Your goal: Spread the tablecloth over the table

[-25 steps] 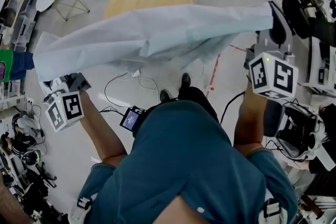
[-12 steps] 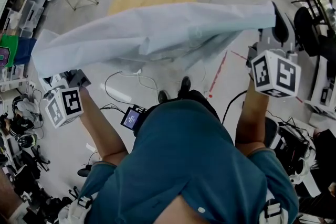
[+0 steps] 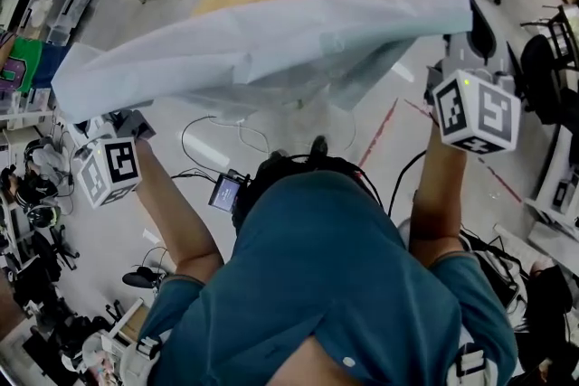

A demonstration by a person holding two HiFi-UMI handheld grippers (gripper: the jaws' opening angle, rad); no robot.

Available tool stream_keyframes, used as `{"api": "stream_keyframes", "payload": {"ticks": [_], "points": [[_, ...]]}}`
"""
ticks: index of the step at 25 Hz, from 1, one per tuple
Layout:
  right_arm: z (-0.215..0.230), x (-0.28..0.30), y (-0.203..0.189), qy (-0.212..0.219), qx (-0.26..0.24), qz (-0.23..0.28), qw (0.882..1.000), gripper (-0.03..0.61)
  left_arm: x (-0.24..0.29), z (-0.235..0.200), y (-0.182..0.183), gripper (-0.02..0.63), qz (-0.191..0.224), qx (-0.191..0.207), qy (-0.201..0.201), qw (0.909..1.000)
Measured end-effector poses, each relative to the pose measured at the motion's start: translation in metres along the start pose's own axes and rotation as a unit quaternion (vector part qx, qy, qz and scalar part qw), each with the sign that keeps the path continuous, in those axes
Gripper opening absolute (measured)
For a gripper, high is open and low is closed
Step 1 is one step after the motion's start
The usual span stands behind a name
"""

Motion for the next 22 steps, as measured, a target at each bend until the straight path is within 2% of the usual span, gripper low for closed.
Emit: {"api": "stream_keyframes", "payload": {"ticks": [6,11,16,22], "points": [[0.007,0.026,-0.006,0.010,0.001,0.002,1.000,0.012,0.010,-0.001,-0.003,0.002,-0.004,0.016,0.018,0.9997],[0.006,0.044,0.006,0.011,-0.002,-0.005,1.000,0.012,0.029,-0.014,0.000,0.002,-0.009,0.017,0.030,0.9993],[0.023,0.075,-0.014,0.007,0.003,-0.011,1.000,0.012,0.058,-0.001,-0.024,0.003,-0.017,0.021,0.029,0.9992],[0.018,0.128,-0.026,0.004,0.003,-0.025,1.000,0.012,0.109,-0.010,-0.053,0.003,-0.028,0.019,0.023,0.9992]]}}
Point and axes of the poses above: the fingertips, and each gripper's own axes: x forward along the fingers, z to its right, y out of its top, the point moved 6 cm from there along -x, backward along the fingers, and after that the axes turned 3 degrees about -x, right-handed, at the moved point
